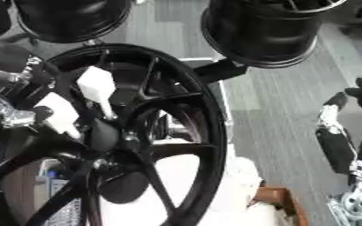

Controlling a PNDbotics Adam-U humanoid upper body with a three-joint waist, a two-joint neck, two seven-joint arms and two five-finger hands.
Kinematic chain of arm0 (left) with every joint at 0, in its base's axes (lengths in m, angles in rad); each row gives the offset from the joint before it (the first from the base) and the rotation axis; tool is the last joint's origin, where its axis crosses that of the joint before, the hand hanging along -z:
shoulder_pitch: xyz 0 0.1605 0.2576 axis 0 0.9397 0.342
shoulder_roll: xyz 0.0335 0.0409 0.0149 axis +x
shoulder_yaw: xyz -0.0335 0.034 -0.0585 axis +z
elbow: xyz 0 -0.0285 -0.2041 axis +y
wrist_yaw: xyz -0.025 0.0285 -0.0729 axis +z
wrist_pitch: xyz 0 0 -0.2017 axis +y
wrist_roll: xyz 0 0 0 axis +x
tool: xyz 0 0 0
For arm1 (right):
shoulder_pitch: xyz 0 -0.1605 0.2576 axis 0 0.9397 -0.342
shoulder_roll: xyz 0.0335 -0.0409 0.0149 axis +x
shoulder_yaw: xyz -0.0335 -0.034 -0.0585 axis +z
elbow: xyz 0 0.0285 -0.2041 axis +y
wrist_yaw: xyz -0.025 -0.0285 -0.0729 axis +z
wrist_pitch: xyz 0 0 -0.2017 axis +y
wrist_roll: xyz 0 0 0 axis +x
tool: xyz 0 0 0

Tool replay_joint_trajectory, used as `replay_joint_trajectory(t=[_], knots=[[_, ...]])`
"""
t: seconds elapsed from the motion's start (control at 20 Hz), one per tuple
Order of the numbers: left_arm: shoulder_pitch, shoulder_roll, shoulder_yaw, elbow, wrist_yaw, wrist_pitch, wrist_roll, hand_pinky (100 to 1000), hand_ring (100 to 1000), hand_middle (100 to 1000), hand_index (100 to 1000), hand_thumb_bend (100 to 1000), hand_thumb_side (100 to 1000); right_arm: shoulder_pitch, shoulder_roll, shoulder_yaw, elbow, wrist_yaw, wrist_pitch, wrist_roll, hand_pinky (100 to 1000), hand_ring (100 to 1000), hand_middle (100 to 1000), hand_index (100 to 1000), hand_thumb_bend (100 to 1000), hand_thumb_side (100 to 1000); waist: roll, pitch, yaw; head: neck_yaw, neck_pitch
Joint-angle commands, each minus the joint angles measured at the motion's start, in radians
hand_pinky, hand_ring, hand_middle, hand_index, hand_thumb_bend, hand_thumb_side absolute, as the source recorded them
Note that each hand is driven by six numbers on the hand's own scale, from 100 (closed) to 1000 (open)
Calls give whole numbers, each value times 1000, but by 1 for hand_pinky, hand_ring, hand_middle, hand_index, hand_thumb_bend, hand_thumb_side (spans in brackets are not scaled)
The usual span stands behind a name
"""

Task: Pull the pin out of the wheel hub.

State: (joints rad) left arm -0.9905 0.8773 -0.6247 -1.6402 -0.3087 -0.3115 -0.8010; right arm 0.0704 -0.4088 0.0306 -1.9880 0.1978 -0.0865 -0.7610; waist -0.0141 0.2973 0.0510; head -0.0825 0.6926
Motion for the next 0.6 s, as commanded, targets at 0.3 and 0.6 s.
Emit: replay_joint_trajectory(t=[0.3,0.6], knots=[[-14,13,2,13,-32,-171,-106,845,824,757,896,100,815,-3,-3,-1,-12,-6,2,-2,856,773,623,779,100,336,0,-14,0,-3,-14],[-12,13,2,18,-42,-202,-106,841,817,751,892,191,390,-3,0,0,-12,-9,5,-4,856,771,621,779,100,338,-1,-15,0,-3,-15]])
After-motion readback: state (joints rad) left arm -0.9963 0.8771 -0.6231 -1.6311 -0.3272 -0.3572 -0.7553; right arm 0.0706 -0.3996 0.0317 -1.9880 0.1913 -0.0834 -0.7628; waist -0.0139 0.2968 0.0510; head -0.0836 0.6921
